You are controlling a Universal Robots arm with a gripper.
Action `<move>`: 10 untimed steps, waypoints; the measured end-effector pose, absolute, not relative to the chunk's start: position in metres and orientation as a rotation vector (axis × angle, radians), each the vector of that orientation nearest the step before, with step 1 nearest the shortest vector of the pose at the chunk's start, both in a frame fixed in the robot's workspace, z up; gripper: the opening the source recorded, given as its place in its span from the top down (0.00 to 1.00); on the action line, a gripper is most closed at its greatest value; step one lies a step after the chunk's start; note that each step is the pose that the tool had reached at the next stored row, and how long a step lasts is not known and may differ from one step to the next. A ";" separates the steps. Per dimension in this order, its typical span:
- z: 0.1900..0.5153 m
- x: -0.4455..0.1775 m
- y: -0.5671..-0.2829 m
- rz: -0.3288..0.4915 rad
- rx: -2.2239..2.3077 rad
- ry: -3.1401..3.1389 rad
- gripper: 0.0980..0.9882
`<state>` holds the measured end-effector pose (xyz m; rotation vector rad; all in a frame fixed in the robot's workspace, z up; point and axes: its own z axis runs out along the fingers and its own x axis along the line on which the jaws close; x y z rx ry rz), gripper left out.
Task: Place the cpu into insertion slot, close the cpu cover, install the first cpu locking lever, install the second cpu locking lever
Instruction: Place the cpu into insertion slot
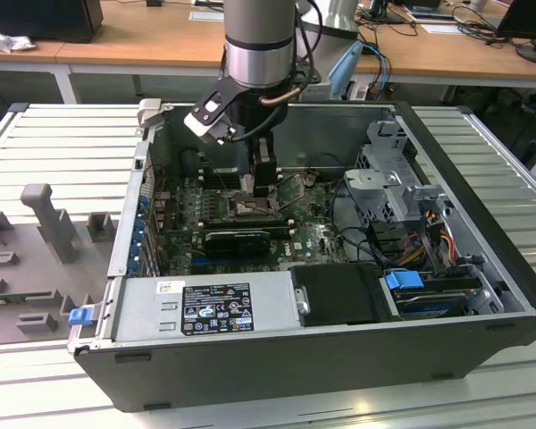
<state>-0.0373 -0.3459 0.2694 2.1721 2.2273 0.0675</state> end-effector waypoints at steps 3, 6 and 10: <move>0.263 -0.037 -0.344 0.068 2.183 2.217 0.51; 0.260 -0.037 -0.344 0.067 2.184 2.216 0.51; 0.258 -0.037 -0.344 0.067 2.184 2.215 0.51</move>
